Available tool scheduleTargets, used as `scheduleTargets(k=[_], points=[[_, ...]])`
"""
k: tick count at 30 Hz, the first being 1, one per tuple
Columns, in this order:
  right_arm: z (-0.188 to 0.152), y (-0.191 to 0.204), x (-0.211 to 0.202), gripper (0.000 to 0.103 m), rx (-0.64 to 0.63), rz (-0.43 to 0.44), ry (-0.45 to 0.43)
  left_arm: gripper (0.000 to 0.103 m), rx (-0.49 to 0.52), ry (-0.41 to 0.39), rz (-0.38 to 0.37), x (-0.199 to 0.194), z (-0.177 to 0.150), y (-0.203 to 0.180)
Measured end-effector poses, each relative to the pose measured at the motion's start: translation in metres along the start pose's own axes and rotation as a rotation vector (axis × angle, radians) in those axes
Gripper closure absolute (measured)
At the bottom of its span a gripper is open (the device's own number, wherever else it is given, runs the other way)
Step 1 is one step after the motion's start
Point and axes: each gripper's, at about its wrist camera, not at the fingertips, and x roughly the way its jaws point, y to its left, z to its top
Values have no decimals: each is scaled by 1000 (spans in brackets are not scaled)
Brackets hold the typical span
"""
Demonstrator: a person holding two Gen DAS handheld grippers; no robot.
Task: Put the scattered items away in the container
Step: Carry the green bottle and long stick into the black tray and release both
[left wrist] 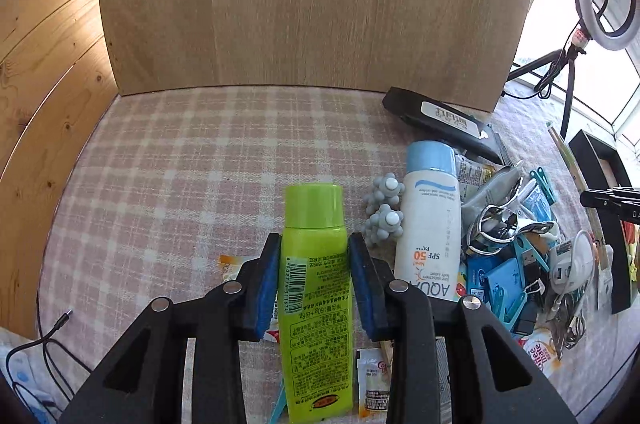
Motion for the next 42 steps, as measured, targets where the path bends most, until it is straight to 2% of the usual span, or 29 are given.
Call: scheduleTargets(k=[4, 9, 12, 14, 18, 25, 27, 34, 42], points=[[-3, 3, -28, 98, 14, 15, -61, 77, -18, -70, 5, -37, 4, 0], [-2, 1, -59, 98, 21, 6, -123, 78, 6, -136, 21, -66, 13, -15], [-7, -6, -77, 98, 35, -2, -164, 78, -7, -150, 9, -74, 17, -21], [-12, -13, -91, 98, 48, -5, -192, 78, 1, -158, 6, -69, 22, -40], [-30, -39, -126, 98, 88, -45, -242, 78, 46, -190, -36, -83, 26, -77], [-67, -119, -195, 98, 227, -168, -324, 78, 221, -253, -154, -107, 43, -172], [-81, -145, -215, 98, 282, -209, -352, 78, 254, -257, -208, -109, 46, -201], [-134, -210, -264, 98, 395, -354, -392, 78, 386, -221, -409, -106, 48, -314], [-159, -261, -273, 98, 465, -421, -384, 78, 522, -140, -570, -91, 41, -432]])
